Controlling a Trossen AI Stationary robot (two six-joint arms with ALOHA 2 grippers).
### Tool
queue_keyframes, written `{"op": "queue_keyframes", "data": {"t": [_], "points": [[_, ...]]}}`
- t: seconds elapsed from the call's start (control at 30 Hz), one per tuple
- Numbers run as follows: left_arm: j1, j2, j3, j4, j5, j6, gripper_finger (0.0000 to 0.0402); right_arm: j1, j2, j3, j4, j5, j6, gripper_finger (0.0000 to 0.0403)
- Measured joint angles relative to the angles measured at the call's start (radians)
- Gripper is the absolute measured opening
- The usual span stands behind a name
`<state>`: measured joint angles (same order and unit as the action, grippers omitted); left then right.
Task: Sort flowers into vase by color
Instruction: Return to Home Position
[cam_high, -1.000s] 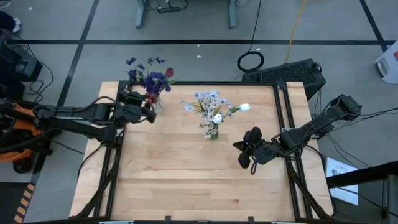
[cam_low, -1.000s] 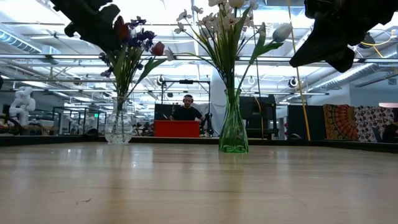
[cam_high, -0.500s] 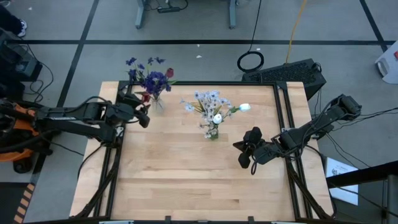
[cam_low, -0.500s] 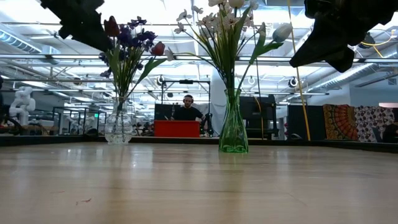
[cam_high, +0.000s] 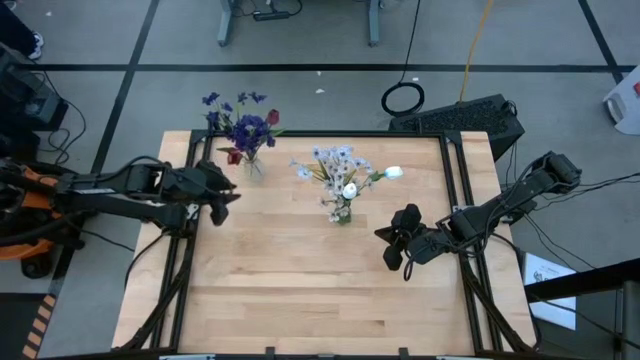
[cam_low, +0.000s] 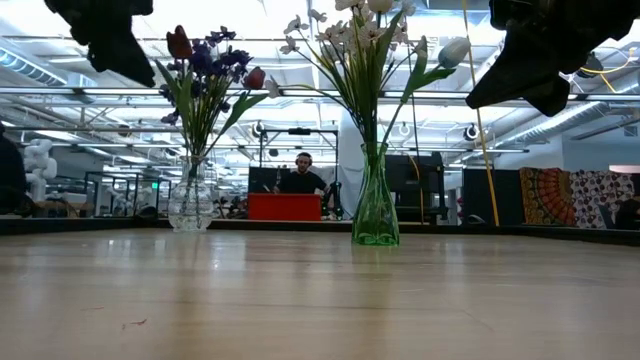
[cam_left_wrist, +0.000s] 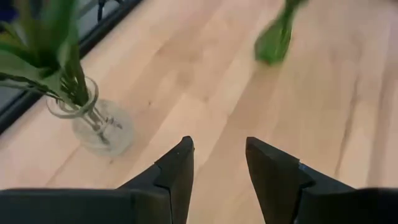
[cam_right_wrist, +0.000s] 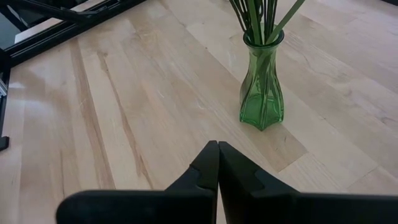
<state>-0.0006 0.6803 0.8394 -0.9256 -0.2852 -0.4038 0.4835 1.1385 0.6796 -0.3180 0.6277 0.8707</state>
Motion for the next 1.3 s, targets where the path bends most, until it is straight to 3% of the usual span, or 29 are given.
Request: {"op": "queue_keyframes", "data": {"t": [0.1,0.23,0.37,0.53,0.63,0.73,0.93,1.3], "points": [[0.0,0.022,0.0,-0.004,0.012,0.047,0.0153,0.0,0.0,0.0,0.0,0.0,-0.001,0.0],[-0.003,0.049,-0.001,0.113,0.001,0.024,0.0153,0.0,0.0,0.0,-0.001,0.0,0.0,0.0],[-0.037,0.074,-0.001,0.225,0.111,0.285,0.0153,0.0,0.0,0.0,-0.001,0.007,0.0,0.0],[-0.078,0.106,-0.011,0.263,0.199,0.395,0.0153,0.0,0.0,0.0,0.0,0.008,0.008,0.0],[-0.093,0.106,-0.08,0.349,0.223,0.413,0.0153,-0.006,0.0,0.0,0.001,0.007,0.009,0.0],[-0.097,0.087,-0.199,0.542,0.236,0.412,0.0153,-0.013,0.0,0.0,0.002,0.006,0.01,0.0],[-0.097,-0.006,-0.449,0.933,0.334,0.39,0.0153,-0.029,0.0,0.0,0.005,0.005,0.028,0.0],[-0.097,-0.344,-0.65,0.996,0.285,0.305,0.0153,-0.034,0.0,0.0,0.001,0.003,0.027,0.0]]}}
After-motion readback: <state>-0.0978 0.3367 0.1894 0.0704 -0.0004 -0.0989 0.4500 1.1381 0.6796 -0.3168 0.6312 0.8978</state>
